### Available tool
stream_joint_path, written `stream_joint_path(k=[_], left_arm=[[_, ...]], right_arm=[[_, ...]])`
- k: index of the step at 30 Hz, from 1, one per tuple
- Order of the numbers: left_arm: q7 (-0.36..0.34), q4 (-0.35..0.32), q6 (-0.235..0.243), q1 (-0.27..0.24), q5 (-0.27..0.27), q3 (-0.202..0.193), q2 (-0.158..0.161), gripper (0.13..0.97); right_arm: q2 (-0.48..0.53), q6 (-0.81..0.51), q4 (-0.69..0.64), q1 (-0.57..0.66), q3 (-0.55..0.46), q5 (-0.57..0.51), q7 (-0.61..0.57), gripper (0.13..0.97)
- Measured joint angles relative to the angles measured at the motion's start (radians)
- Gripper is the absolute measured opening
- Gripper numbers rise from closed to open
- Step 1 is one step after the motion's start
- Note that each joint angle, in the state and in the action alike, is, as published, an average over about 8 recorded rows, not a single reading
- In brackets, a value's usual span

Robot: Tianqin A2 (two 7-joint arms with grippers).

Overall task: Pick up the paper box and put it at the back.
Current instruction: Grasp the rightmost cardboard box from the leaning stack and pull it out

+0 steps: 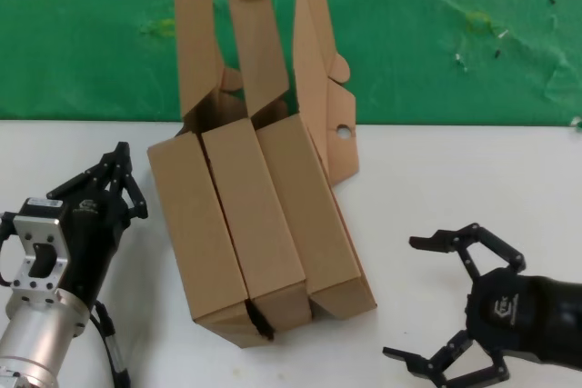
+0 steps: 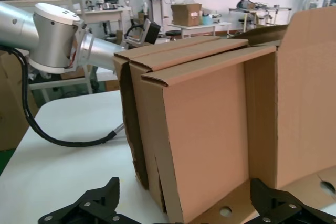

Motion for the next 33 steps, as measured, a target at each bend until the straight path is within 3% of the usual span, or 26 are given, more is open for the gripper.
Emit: stream_joint_path(k=[8, 17, 25, 29, 33], left_arm=[[0.000, 0.000, 0.000, 0.000, 0.000, 0.000, 0.000, 0.143], [0.000, 0.000, 0.000, 0.000, 0.000, 0.000, 0.000, 0.143], [0.000, 0.000, 0.000, 0.000, 0.000, 0.000, 0.000, 0.143], [0.000, 0.000, 0.000, 0.000, 0.000, 0.000, 0.000, 0.143], [0.000, 0.000, 0.000, 0.000, 0.000, 0.000, 0.000, 0.143]], right_arm=[[-0.011, -0.031, -0.017, 0.052, -0.039, -0.004, 0.003, 0.851], [-0.019, -0.051, -0.019, 0.074, -0.053, 0.006, -0.001, 0.686], [-0.028, -0.064, -0.003, 0.073, -0.062, 0.018, -0.007, 0.463], [-0.035, -0.069, -0.003, 0.082, -0.078, 0.012, -0.004, 0.463], [-0.041, -0.067, -0.006, 0.095, -0.096, -0.002, 0.005, 0.374]])
